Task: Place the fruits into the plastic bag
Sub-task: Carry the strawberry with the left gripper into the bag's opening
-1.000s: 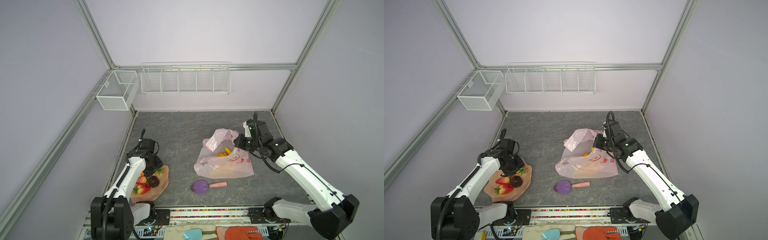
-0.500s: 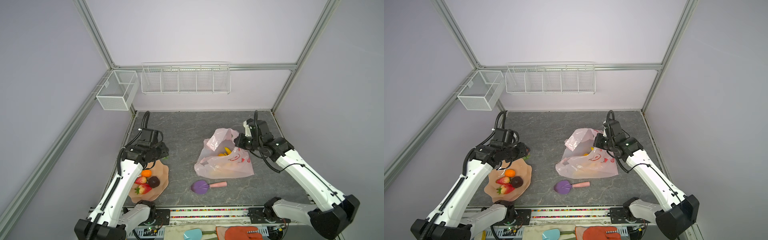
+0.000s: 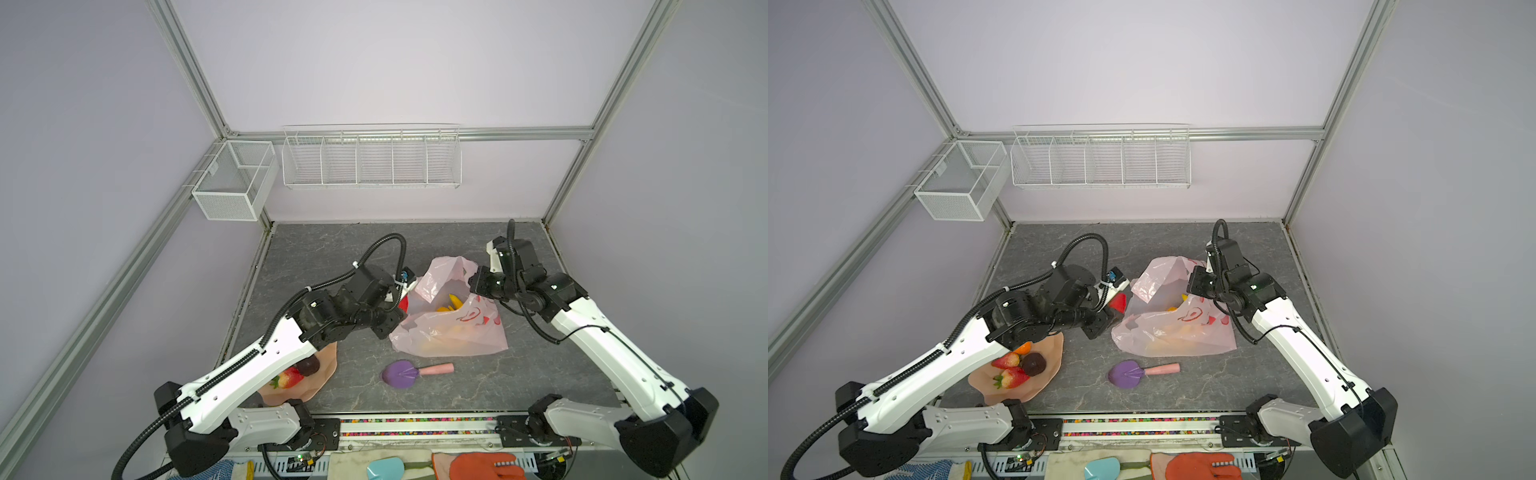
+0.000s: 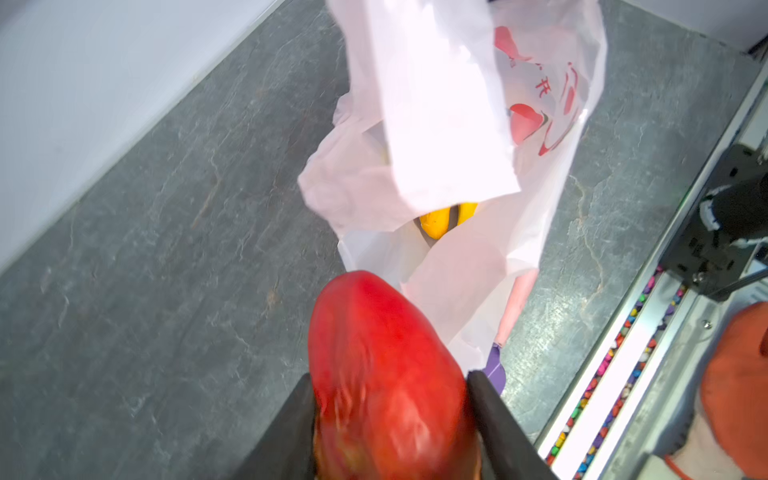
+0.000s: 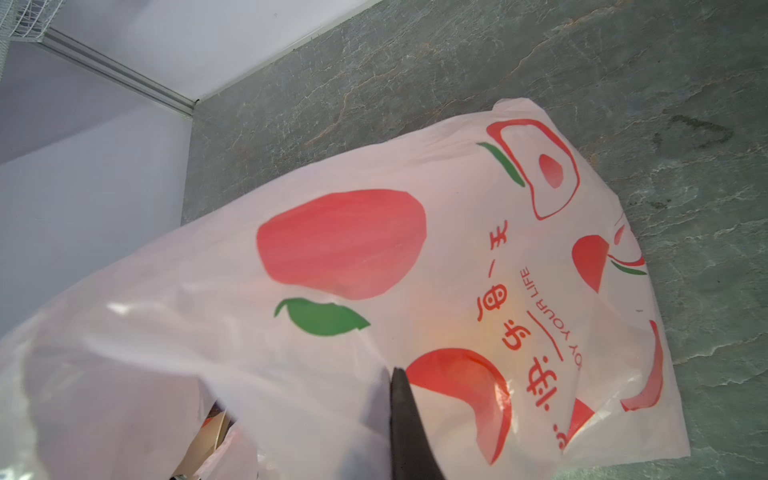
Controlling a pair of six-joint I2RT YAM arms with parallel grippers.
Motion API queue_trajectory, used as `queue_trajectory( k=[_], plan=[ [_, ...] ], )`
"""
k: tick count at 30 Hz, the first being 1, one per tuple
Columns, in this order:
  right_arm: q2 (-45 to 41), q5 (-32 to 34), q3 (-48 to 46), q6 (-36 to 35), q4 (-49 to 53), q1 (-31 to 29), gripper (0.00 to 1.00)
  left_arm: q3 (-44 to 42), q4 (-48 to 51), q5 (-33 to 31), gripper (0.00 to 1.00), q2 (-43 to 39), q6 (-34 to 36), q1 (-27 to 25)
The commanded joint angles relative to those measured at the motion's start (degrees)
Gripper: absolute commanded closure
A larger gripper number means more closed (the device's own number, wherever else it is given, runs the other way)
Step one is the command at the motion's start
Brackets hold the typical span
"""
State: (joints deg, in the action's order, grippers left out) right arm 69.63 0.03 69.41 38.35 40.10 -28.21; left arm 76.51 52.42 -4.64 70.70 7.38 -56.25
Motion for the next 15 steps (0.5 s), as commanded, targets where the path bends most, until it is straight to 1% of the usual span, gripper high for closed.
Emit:
queue_trajectory(
  k=[1,3,7,9,12,15],
  plan=[
    [0.6,0.77,1.41,-0.92,1.32,0.33,0.94,4.3,2.84,-2.11,0.82,3.71,9.5,-2.49],
    [0.59,0.77,1.43,-1.05,1.41,0.37,0.94,5.75,3.97,-2.92,0.82,6.04,11.36,-4.15],
    [0.51,0.96,1.43,-1.24,1.74,0.33,0.94,8.55,5.67,-3.49,0.85,10.13,13.88,-5.35],
    [0.42,0.91,1.43,-1.18,1.82,0.29,0.94,9.16,5.0,-4.48,0.85,11.67,13.48,-5.45],
    [0.26,0.77,1.35,-1.31,1.85,0.39,0.94,10.19,4.14,-7.87,0.86,14.15,11.52,-5.45],
    [0.03,0.74,1.35,-1.38,1.91,0.38,0.94,10.32,2.79,-7.88,0.86,16.18,12.57,-5.07]
  ],
)
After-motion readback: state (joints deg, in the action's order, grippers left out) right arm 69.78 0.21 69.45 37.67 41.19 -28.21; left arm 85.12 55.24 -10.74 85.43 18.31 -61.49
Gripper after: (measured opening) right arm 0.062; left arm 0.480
